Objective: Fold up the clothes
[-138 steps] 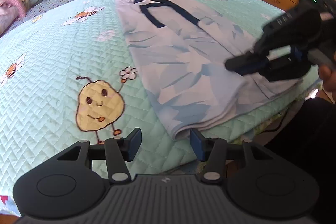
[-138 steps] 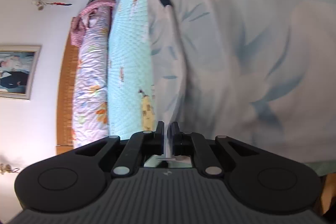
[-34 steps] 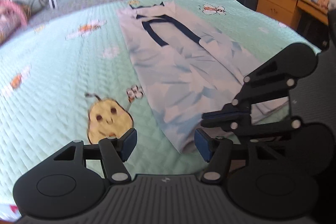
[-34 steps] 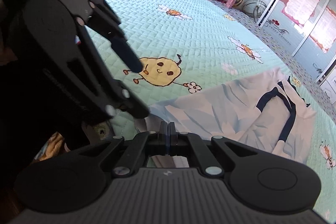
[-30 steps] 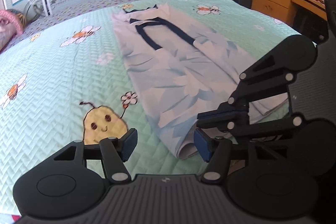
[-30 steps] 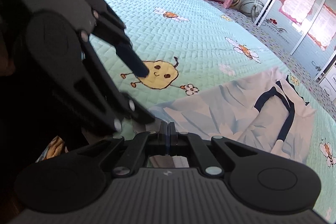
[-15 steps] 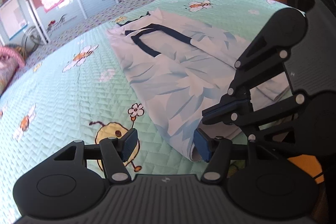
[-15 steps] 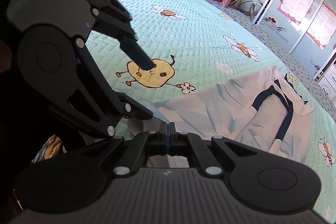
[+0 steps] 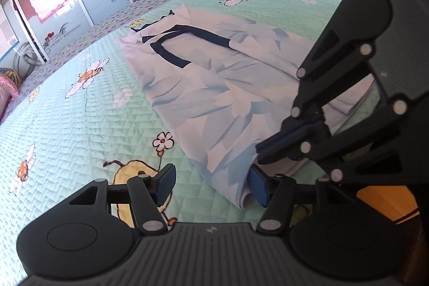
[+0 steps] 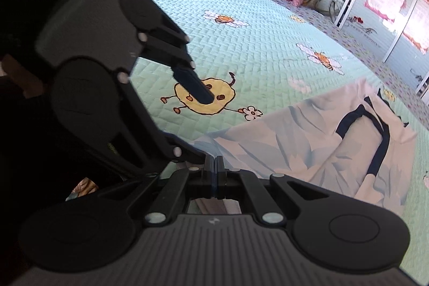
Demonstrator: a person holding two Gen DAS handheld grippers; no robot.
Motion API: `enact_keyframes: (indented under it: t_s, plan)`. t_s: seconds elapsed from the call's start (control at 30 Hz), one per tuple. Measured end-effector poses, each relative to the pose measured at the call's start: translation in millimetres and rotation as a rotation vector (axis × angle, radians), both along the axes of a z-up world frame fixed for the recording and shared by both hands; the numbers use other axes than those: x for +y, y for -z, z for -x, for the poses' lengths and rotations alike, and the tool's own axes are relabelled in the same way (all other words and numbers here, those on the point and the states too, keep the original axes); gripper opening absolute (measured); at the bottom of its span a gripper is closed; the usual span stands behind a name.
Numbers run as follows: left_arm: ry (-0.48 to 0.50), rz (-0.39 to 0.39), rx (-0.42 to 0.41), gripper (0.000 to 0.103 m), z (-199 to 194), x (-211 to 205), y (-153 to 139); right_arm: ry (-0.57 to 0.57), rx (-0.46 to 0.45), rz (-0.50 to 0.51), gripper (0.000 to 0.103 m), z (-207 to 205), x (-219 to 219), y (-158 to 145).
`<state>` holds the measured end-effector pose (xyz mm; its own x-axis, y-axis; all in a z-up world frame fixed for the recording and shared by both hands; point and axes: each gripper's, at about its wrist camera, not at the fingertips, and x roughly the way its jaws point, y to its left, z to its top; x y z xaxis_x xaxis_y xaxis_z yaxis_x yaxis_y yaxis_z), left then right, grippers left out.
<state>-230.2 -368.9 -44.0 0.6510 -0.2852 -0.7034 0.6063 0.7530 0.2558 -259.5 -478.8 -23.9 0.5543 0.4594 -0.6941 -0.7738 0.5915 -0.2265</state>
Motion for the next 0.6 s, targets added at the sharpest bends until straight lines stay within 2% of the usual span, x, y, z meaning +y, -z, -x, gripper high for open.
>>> enact_keyframes:
  t_s: [0.07, 0.13, 0.2, 0.33, 0.43, 0.6]
  plan:
    - [0.011, 0.017, 0.018, 0.051, -1, 1, 1, 0.002, 0.001, 0.002, 0.0, -1, -1, 0]
    - [0.02, 0.023, 0.036, 0.01, 0, 2, 4, 0.005, 0.002, -0.001, 0.0, -2, -2, -1]
    - [0.023, 0.021, 0.055, 0.002, 2, 3, 8, 0.006, 0.001, -0.006, 0.0, 0, -2, -1]
    - [-0.034, 0.083, 0.111, 0.0, 8, 9, 10, 0.001, 0.005, -0.011, 0.0, 3, -1, 1]
    - [-0.049, 0.098, 0.138, 0.0, 15, 10, 9, -0.009, 0.02, -0.009, 0.0, 9, -2, 3]
    - [-0.096, 0.067, 0.123, 0.0, 10, 11, 11, -0.014, 0.033, 0.02, 0.0, 11, -1, 10]
